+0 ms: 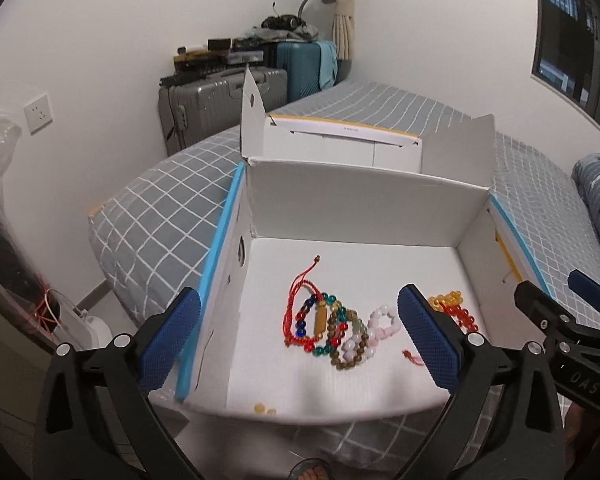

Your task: Organize jewelry

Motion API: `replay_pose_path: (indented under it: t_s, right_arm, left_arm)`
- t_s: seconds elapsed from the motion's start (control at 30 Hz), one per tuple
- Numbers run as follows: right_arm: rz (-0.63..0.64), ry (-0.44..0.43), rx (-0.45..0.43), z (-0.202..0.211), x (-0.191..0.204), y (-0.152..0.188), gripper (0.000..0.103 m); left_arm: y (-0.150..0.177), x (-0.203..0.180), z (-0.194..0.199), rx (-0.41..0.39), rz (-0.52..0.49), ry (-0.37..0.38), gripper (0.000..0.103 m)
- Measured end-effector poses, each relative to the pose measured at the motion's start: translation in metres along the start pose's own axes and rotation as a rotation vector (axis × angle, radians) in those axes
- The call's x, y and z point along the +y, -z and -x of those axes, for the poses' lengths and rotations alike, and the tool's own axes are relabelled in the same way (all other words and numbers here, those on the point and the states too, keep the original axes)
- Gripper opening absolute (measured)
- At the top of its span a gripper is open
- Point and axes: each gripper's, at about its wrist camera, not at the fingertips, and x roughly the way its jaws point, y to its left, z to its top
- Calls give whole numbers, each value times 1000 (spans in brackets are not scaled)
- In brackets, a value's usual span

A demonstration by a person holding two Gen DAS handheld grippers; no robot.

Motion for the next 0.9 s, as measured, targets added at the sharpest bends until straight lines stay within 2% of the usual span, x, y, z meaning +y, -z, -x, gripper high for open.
replay_pose_path:
  t_s: [0.4, 0.7, 0.9]
  right_arm:
    - [-25, 2, -66, 58, -11, 50, 95]
    - [-14, 32, -63, 65, -8, 76, 95]
    - [-7, 36, -61, 66, -5, 82, 95]
  left_arm:
    - [46, 2, 50, -44, -31, 25, 97]
    - [74, -4, 60, -45, -63, 10, 97]
    - [78, -1, 62, -43, -55, 11, 97]
